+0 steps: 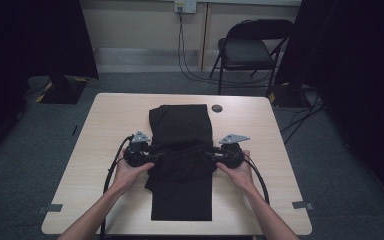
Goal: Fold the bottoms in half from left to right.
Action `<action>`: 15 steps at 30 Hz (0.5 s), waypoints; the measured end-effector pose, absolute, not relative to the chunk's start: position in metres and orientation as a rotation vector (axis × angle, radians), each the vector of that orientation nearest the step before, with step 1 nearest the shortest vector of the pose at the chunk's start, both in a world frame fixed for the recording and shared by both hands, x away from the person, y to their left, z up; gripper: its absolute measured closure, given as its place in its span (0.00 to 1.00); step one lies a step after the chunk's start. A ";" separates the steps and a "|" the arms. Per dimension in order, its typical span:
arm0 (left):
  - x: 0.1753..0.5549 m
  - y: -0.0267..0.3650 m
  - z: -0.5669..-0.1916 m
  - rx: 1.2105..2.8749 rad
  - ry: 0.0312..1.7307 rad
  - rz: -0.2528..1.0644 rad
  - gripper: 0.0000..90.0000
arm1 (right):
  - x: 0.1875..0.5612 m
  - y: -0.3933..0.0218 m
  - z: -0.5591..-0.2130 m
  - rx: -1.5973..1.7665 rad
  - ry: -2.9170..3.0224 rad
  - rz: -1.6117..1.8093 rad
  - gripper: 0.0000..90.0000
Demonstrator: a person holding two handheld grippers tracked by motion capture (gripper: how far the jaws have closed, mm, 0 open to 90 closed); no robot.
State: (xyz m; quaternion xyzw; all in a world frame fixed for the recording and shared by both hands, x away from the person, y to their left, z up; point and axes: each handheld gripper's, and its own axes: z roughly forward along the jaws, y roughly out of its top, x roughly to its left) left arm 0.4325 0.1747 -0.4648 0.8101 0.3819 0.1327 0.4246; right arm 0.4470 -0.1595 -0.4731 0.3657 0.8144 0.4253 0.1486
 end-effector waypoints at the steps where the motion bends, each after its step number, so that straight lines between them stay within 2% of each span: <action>1: 0.426 0.174 -0.463 2.030 0.937 0.329 0.45 | 0.442 -0.161 -0.472 1.032 2.350 1.225 0.65; 9: 0.390 0.168 -0.454 2.097 0.796 0.302 0.40 | 0.404 -0.171 -0.465 0.963 2.410 1.255 0.55; 15: 0.376 0.162 -0.462 2.154 0.727 0.251 0.39 | 0.380 -0.170 -0.463 0.889 2.460 1.259 0.55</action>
